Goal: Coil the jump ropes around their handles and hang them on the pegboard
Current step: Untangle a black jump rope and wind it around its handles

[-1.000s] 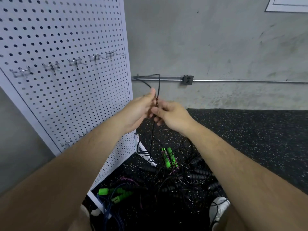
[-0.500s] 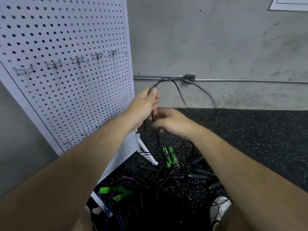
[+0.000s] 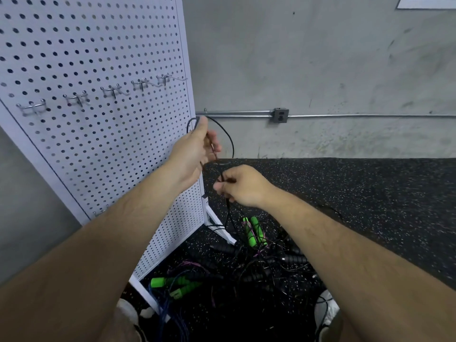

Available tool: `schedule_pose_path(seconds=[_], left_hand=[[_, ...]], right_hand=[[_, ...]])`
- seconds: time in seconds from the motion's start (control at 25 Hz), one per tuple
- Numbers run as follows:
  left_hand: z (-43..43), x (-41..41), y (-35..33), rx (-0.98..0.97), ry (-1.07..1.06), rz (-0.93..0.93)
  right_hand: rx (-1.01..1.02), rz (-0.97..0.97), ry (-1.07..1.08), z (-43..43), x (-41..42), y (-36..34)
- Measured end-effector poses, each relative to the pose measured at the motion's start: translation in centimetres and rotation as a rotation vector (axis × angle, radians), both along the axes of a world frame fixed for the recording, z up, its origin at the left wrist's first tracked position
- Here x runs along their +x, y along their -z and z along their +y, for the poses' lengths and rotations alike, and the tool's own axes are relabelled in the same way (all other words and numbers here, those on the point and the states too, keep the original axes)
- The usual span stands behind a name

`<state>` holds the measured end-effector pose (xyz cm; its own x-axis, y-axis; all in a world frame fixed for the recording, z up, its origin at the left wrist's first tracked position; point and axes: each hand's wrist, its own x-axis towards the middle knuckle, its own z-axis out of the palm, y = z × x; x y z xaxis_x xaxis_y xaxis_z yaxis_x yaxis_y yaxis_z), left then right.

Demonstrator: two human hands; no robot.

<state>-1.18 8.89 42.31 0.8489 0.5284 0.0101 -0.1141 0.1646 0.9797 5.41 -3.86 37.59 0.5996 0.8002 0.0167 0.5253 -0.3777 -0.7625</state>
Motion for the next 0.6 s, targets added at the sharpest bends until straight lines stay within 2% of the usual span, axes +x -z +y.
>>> schedule_pose_path(seconds=[0.12,0.24,0.32,0.48,0.6], left_hand=[[0.3,-1.1,1.0,0.191,0.194,0.108],[-0.2,-1.9,3.0,0.467,0.419,0.278],[-0.7,-1.8,3.9,0.637,0.384,0.344],[-1.6,-1.3,2.2,0.655,0.165,0.281],[-1.3,-0.3,0.4,0.577,0.038,0.129]], right_hand=[[0.257,0.181,0.122,0.1,0.9,-1.9],[0.41,0.237,0.226,0.0,2.4,-3.1],[0.441,0.224,0.271,-0.3,2.9,-3.5],[0.472,0.355,0.24,-1.0,3.3,-3.8],[0.229,0.344,0.128,-2.1,2.5,-2.9]])
